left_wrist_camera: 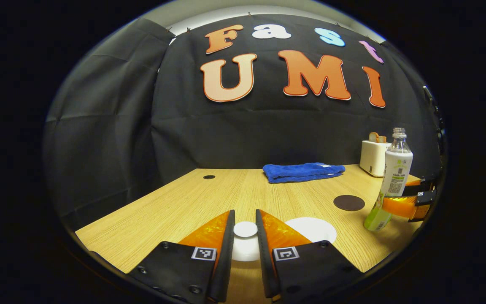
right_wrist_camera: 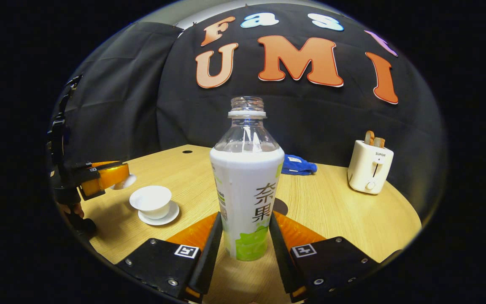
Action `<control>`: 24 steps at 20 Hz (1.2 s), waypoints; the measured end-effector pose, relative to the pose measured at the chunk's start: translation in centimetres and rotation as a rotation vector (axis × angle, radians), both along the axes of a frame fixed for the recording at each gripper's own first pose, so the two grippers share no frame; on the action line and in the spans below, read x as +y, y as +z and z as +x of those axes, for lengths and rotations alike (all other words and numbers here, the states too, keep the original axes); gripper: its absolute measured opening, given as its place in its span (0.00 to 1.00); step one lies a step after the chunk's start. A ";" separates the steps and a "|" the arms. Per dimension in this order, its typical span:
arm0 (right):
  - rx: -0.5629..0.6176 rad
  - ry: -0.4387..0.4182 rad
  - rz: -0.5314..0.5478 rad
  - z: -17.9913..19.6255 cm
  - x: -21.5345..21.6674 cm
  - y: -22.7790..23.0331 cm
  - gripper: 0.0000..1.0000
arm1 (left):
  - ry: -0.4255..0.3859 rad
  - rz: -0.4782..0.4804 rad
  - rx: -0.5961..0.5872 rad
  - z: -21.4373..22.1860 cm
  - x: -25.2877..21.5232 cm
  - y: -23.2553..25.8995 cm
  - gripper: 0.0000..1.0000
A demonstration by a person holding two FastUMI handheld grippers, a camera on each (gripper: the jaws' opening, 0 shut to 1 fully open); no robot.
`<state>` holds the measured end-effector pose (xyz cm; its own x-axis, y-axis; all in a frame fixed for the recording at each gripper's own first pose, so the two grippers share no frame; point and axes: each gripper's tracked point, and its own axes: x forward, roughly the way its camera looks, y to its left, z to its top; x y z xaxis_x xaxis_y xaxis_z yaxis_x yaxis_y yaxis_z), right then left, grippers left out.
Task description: Open the teacup lid with one hand, grasp the water bottle and pour water into the teacup with the other hand; after pouring, place the water bottle on the coaster and then close the teacup lid.
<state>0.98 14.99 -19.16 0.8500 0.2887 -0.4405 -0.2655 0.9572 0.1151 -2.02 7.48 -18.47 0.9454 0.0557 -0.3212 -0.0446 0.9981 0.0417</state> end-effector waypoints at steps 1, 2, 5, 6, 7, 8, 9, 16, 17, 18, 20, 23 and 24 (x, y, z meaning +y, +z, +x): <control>-0.015 0.003 -0.012 0.2 0.0 0.2 0.65 | 0.002 0.003 -0.001 -0.1 0.0 0.0 0.35; -0.034 0.007 -0.028 0.4 -0.1 0.7 0.65 | 0.004 0.005 -0.002 -0.2 0.1 0.0 0.35; -0.098 0.030 -0.124 1.0 -0.4 1.8 0.65 | 0.007 0.009 -0.006 -0.4 0.5 0.2 0.35; -0.127 0.044 -0.172 1.2 -0.6 2.1 0.65 | 0.007 0.009 -0.007 -0.4 0.6 0.1 0.35; -0.160 0.055 -0.216 1.4 -0.6 2.7 0.65 | 0.009 0.010 -0.007 -0.5 0.7 0.1 0.35; -0.190 0.068 -0.259 1.7 -0.7 3.1 0.65 | 0.010 0.010 -0.007 -0.6 0.9 0.2 0.35; -0.215 0.078 -0.305 1.9 -0.8 3.4 0.65 | 0.012 0.011 -0.006 -0.6 1.0 0.0 0.35; -0.298 0.144 -0.595 3.4 -1.4 4.1 0.65 | 0.028 0.020 -0.002 -1.3 2.3 -0.5 0.32; -0.306 0.151 -0.630 3.6 -1.4 4.0 0.64 | 0.030 0.020 -0.001 -1.5 2.6 -0.6 0.32; -0.314 0.156 -0.663 3.7 -1.4 3.9 0.64 | 0.033 0.024 -0.001 -1.5 2.8 -0.5 0.32; -0.333 0.169 -0.739 4.2 -1.4 3.8 0.64 | 0.036 0.027 -0.001 -1.7 3.1 -0.5 0.35; -0.401 0.157 -0.870 5.9 -1.7 4.3 0.64 | 0.040 0.025 0.000 -1.8 3.5 -0.7 0.32; -0.416 0.159 -0.898 6.1 -1.6 4.4 0.64 | 0.041 0.025 0.002 -1.9 3.6 -0.7 0.35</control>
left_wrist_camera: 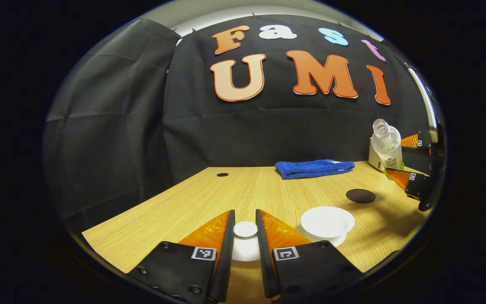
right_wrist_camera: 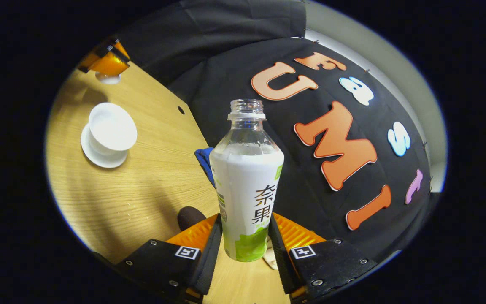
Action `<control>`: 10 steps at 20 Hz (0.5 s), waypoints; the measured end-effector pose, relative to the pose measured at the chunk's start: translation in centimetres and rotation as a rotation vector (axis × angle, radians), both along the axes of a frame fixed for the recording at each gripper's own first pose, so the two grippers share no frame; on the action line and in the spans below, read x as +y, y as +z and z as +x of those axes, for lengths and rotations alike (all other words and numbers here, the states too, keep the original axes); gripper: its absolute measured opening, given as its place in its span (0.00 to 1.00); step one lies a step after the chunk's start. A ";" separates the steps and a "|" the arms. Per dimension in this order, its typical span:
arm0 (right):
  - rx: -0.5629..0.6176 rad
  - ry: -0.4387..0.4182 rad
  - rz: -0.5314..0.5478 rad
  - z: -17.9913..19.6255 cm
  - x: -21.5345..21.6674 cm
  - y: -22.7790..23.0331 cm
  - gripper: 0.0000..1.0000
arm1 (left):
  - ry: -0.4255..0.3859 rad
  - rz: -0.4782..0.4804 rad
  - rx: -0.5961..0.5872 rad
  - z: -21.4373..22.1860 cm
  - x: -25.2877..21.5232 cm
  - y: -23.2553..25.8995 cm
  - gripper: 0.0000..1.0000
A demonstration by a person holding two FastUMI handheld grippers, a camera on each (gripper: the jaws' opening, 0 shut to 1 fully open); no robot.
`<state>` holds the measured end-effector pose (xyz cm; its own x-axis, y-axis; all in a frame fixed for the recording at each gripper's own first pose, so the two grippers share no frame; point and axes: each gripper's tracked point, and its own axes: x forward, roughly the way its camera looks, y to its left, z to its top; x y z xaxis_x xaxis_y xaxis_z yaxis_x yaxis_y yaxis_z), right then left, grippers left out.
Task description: Open the teacup lid with one hand, grasp the water bottle and pour water into the teacup with the other hand; after pouring, place the water bottle on the coaster and then close the teacup lid.
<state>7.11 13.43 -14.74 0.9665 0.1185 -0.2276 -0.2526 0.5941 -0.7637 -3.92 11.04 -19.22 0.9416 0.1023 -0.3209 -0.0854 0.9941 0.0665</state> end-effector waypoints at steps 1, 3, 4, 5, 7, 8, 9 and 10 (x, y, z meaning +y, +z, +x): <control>-0.008 0.008 -0.020 -0.1 0.3 -0.2 0.64 | 0.000 0.001 0.003 -0.1 0.0 -0.1 0.35; -0.018 0.029 -0.060 -0.1 0.6 -0.3 0.64 | -0.001 0.002 0.003 -0.2 0.2 -0.2 0.35; -0.026 0.041 -0.084 0.0 0.9 -0.2 0.64 | -0.005 0.005 0.002 -0.1 0.3 -0.1 0.35; -0.040 0.052 -0.111 -0.1 1.1 -0.1 0.64 | -0.005 0.007 0.005 -0.2 0.4 -0.3 0.35; -0.076 0.077 -0.173 -0.3 1.3 0.4 0.64 | -0.002 -0.007 0.010 -0.2 0.7 -0.3 0.35; -0.097 0.091 -0.208 -0.3 1.5 0.6 0.64 | -0.002 -0.017 0.009 -0.2 0.7 -0.3 0.35; -0.116 0.104 -0.245 -0.3 1.6 0.6 0.64 | -0.001 -0.022 0.008 -0.2 0.8 -0.2 0.35; -0.132 0.117 -0.278 -0.3 1.7 0.7 0.67 | 0.000 -0.020 0.007 -0.3 0.9 -0.1 0.35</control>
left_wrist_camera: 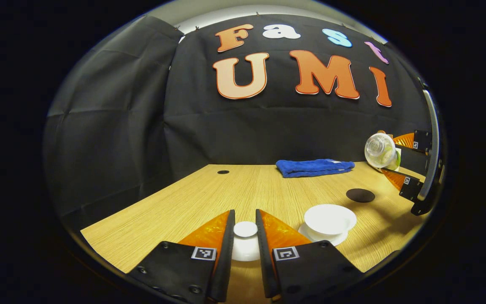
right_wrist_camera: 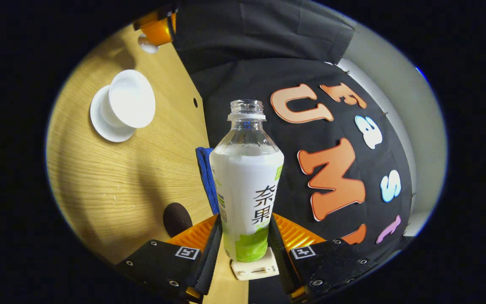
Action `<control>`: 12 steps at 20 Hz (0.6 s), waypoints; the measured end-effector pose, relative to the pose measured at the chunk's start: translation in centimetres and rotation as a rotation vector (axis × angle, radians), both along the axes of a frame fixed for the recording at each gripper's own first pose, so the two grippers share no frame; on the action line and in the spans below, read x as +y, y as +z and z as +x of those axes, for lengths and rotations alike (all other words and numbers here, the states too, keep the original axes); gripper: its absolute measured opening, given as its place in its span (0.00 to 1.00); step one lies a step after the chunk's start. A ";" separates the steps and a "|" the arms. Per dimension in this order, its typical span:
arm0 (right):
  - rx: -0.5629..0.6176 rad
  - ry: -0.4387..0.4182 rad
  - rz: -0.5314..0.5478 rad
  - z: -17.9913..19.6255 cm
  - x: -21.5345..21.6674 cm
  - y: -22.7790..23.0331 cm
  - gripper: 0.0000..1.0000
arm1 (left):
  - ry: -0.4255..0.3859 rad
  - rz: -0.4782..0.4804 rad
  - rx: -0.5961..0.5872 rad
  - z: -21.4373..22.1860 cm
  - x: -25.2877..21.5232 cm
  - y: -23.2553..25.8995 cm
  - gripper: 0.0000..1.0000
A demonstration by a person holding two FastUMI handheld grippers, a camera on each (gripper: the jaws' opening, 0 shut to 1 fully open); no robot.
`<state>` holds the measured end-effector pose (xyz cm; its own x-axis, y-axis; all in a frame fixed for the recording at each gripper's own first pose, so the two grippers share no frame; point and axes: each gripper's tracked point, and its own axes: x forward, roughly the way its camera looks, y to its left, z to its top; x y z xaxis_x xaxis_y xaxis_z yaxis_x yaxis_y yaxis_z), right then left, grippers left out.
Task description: Open the teacup lid with one hand, grasp the water bottle and pour water into the teacup with the other hand; after pouring, place the water bottle on the coaster and then close the teacup lid.
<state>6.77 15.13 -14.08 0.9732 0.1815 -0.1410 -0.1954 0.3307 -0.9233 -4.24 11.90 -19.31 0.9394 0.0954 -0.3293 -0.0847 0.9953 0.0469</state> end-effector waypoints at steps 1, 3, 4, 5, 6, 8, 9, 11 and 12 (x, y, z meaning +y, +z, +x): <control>-0.015 0.015 -0.031 0.0 0.1 0.1 0.64 | -0.001 0.000 -0.001 0.0 0.0 0.0 0.35; -0.041 0.044 -0.082 -0.1 0.3 0.2 0.64 | -0.007 -0.005 -0.003 -0.1 0.0 0.1 0.35; -0.053 0.056 -0.105 -0.2 0.4 0.3 0.64 | -0.008 -0.005 -0.005 -0.1 0.0 0.3 0.35; -0.058 0.068 -0.124 -0.2 0.4 0.3 0.64 | -0.008 -0.005 -0.007 -0.1 0.1 0.3 0.35; -0.053 0.079 -0.136 -0.4 0.4 0.2 0.64 | -0.008 -0.006 -0.008 0.0 0.1 0.3 0.35; -0.062 0.097 -0.167 -0.3 0.6 0.6 0.64 | -0.010 -0.010 -0.007 0.0 0.3 0.1 0.32; -0.069 0.106 -0.186 -0.5 0.7 0.6 0.64 | -0.007 -0.011 0.001 0.1 0.5 -0.1 0.32; -0.089 0.123 -0.223 -0.6 0.9 0.6 0.67 | -0.007 -0.021 0.005 0.1 0.5 -0.1 0.35; -0.101 0.130 -0.239 -0.7 1.1 0.7 0.67 | -0.007 -0.025 0.005 0.0 0.5 -0.2 0.35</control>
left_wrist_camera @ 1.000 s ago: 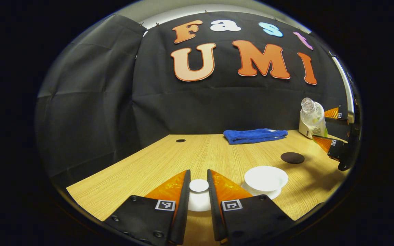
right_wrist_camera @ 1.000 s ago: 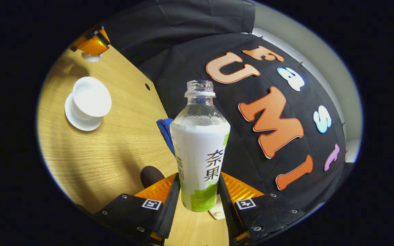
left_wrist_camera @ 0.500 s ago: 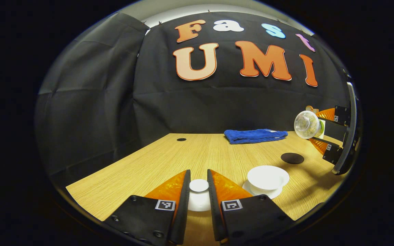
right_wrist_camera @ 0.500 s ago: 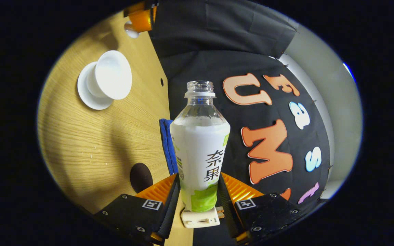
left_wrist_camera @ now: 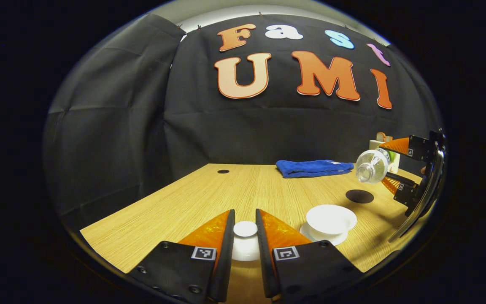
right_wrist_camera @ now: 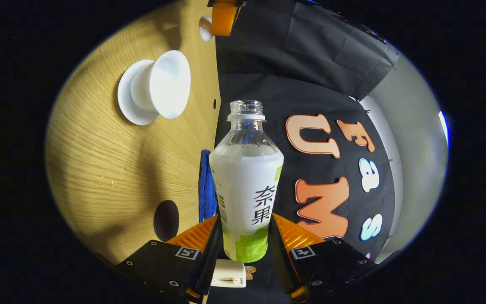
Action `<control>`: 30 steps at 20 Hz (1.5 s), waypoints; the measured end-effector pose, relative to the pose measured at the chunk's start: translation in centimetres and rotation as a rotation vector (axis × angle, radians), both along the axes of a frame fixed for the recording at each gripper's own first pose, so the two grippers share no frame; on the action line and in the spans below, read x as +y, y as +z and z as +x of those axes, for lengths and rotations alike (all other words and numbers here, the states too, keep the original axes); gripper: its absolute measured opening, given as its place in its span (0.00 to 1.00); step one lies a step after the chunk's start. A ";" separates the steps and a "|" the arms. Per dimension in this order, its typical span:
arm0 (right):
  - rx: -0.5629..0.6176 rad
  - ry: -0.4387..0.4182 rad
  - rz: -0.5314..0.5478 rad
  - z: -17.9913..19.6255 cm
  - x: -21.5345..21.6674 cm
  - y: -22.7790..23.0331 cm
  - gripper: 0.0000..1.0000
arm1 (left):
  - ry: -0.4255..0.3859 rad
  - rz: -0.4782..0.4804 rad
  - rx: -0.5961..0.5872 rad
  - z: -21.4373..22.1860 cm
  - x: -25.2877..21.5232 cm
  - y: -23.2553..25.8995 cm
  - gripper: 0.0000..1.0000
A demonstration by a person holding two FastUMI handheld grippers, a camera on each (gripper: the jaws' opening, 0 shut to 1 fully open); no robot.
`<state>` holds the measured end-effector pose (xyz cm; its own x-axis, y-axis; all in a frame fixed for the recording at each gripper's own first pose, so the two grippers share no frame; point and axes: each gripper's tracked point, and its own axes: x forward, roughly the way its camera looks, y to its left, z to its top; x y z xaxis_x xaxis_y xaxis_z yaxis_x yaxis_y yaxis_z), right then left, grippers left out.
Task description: Open the teacup lid with one hand, grasp the water bottle and pour water into the teacup with the other hand; after pouring, place the water bottle on the coaster and then close the teacup lid.
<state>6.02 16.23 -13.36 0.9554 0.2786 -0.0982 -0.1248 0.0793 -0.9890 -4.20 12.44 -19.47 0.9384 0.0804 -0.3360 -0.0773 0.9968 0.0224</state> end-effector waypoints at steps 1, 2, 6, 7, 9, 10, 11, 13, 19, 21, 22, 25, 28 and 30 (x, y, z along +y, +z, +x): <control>-0.012 0.008 -0.012 -0.2 0.2 0.0 0.64 | 0.001 -0.002 0.000 0.0 0.0 0.0 0.35; -0.022 0.015 -0.017 -0.4 0.4 0.1 0.64 | 0.003 -0.002 0.000 -0.1 0.1 0.1 0.35; -0.052 0.036 -0.051 -0.2 0.4 0.3 0.64 | 0.000 -0.009 0.004 -0.2 0.0 -0.1 0.35; -0.064 0.043 -0.066 -0.3 0.4 0.6 0.64 | 0.000 -0.008 0.005 -0.4 0.1 -0.1 0.35; -0.085 0.056 -0.088 -0.5 0.6 0.7 0.63 | 0.001 -0.008 0.004 -0.4 0.1 -0.2 0.32; -0.093 0.062 -0.095 -0.7 0.8 0.5 0.64 | 0.000 -0.009 0.006 -0.4 0.2 -0.2 0.35; -0.095 0.069 -0.103 -0.8 0.9 0.4 0.64 | 0.002 -0.010 0.008 -0.4 0.1 -0.2 0.35; -0.101 0.079 -0.119 -0.8 1.1 0.6 0.64 | -0.001 -0.017 0.004 -0.2 -0.1 -0.1 0.32; -0.149 0.077 -0.132 -0.6 1.0 0.7 0.64 | -0.012 -0.019 0.005 -0.2 -0.3 -0.1 0.32; -0.171 0.086 -0.152 -0.9 1.1 0.7 0.64 | -0.014 -0.017 0.007 -0.4 -0.4 -0.2 0.33; -0.182 0.091 -0.162 -1.0 1.1 0.8 0.64 | -0.015 -0.014 0.007 -0.5 -0.4 -0.2 0.33; -0.213 0.097 -0.182 -1.0 0.9 0.7 0.64 | -0.018 -0.017 0.010 -0.5 -0.6 -0.2 0.35; -0.231 0.107 -0.204 -1.1 1.1 0.8 0.64 | -0.019 -0.014 0.010 -0.6 -0.4 -0.2 0.35; -0.254 0.109 -0.223 -0.8 1.0 1.3 0.64 | -0.023 -0.014 0.010 -0.6 -0.5 -0.3 0.35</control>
